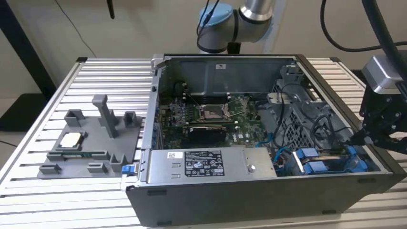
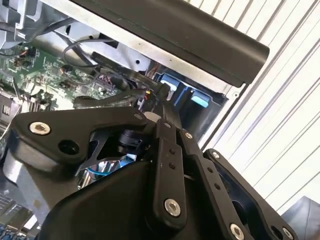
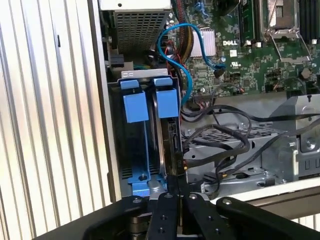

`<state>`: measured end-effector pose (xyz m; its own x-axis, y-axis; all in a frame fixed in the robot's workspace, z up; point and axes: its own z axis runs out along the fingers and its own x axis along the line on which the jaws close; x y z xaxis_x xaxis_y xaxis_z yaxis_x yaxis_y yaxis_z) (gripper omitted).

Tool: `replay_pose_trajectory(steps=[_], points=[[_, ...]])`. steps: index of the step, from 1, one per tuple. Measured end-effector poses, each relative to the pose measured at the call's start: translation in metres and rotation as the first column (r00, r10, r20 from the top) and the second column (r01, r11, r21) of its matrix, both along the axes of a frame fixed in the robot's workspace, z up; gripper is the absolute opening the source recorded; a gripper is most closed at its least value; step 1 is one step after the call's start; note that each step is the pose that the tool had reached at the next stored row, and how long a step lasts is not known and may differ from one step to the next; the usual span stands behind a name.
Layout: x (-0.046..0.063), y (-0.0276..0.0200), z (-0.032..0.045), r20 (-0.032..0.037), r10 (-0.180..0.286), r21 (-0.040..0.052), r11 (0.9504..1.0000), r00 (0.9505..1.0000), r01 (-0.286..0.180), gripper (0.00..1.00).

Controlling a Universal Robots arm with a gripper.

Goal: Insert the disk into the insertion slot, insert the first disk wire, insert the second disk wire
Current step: 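Insert the second disk wire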

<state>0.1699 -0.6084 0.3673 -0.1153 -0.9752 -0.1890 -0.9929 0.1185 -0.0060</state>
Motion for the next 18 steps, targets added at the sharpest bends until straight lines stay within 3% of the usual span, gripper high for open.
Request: replay_pose_trajectory(steps=[3, 4, 7, 9, 13, 18], points=[[0.0013, 0.0, -0.0001, -0.0008, -0.002, 0.0008, 1.0, 1.0, 0.002, 0.18], [0.0018, 0.0, -0.0001, -0.0012, -0.004, 0.0009, 1.0, 1.0, 0.004, 0.25], [0.002, 0.0, 0.0014, -0.0019, -0.006, 0.0043, 1.0, 1.0, 0.006, 0.25], [0.0023, 0.0, 0.0019, -0.002, -0.007, 0.0115, 0.9999, 1.0, 0.007, 0.25], [0.0039, 0.0, 0.0078, -0.0044, -0.008, 0.0178, 0.9998, 1.0, 0.008, 0.25], [0.0059, 0.0002, 0.0047, -0.0054, -0.02, 0.0279, 0.9994, 0.9998, 0.02, 0.25]])
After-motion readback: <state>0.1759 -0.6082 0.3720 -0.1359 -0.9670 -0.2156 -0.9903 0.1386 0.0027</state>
